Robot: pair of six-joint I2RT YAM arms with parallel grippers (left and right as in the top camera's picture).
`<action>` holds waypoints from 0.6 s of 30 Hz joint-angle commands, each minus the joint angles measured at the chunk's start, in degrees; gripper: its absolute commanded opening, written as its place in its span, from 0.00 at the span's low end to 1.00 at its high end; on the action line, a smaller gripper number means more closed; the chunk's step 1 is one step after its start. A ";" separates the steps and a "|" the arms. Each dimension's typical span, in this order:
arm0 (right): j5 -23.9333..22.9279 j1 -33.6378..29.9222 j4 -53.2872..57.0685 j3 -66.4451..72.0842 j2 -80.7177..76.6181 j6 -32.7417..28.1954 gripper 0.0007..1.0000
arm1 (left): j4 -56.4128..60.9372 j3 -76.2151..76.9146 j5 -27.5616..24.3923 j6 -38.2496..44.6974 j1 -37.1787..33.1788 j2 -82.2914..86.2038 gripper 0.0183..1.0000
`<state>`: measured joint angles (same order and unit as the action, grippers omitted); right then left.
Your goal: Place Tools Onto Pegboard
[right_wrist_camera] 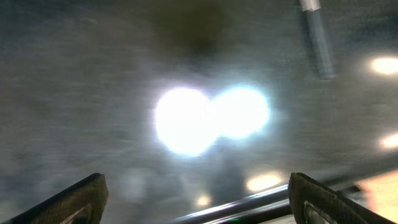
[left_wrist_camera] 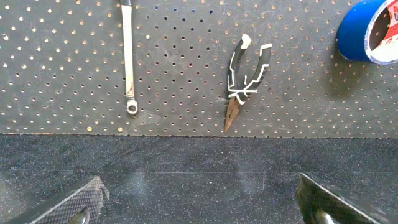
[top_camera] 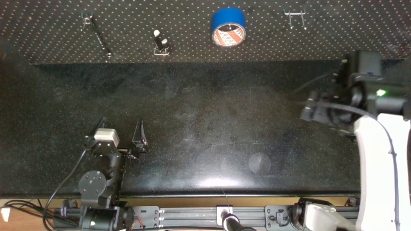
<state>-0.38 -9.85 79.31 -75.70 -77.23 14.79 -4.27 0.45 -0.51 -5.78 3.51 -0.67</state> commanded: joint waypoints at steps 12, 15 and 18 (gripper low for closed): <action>-0.44 -19.76 -18.88 0.48 -28.02 -49.00 0.96 | -0.31 -0.13 -0.61 0.72 -0.13 0.48 1.00; -1.55 -20.02 -19.91 0.68 -30.64 -49.79 0.95 | -0.31 -0.13 -0.61 0.72 -0.11 0.48 0.99; -1.51 -22.53 -26.58 4.87 -31.06 -46.95 0.95 | -0.31 -0.13 -0.59 0.72 -0.11 0.48 1.00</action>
<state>-1.43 -29.93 56.69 -73.80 -107.81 -33.56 -4.27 0.45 -0.51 -5.78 3.51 -0.67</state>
